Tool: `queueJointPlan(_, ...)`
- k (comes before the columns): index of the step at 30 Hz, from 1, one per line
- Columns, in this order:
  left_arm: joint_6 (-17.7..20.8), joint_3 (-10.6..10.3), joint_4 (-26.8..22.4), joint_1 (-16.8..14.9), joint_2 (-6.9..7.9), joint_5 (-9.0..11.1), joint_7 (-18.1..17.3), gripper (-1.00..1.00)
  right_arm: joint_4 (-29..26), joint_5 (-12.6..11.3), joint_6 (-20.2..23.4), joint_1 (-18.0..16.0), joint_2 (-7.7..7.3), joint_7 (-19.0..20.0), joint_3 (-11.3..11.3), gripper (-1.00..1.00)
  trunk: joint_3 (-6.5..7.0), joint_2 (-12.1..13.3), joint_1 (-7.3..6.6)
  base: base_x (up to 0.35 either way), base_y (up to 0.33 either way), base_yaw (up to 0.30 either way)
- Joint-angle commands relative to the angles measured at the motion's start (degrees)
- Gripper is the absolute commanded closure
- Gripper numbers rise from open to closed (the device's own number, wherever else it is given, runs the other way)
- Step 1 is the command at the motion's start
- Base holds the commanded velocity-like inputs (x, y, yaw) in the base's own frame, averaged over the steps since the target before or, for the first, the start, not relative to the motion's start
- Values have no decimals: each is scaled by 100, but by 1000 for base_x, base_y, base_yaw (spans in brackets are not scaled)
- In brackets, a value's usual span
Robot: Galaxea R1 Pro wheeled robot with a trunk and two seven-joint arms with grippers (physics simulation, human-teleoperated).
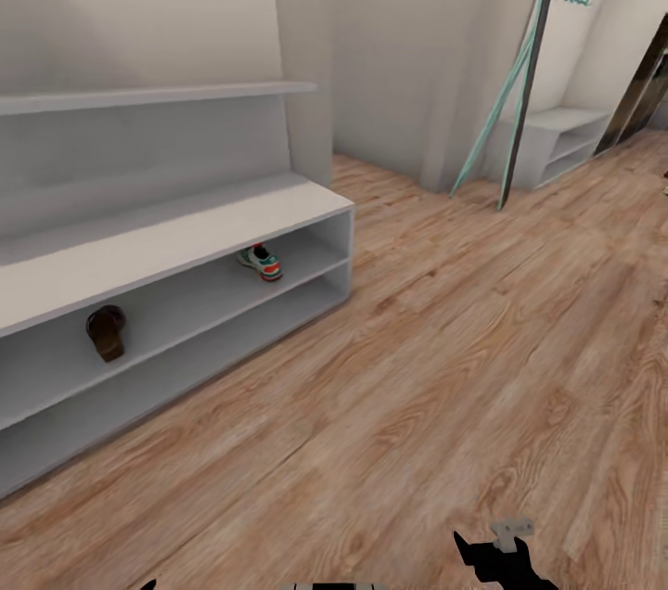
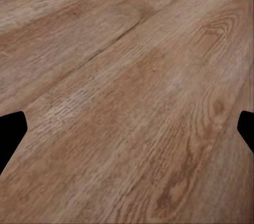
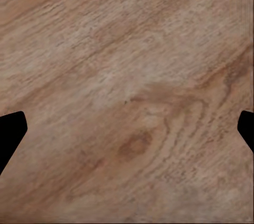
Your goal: Pick up the two gym shoes and the two sandals from the corridor floor and place them onto the hallstand (shoe rack) in the corridor, making sure they are on the rack and not on the floor. Arrange them so the two gym shoes are next to each other and the two sandals are next to each other.
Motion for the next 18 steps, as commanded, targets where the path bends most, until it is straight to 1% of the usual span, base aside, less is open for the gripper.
queueJointPlan(1,-7,19,6,-1,0,18,-42,-100,7,-61,-16,-5,-1,26,46,-100,-4,-2,-1,0,0,-282)
queueJointPlan(18,-8,19,2,5,6,43,-73,-100,4,-61,-16,-3,-1,26,40,-100,-4,-2,-1,0,0,-282)
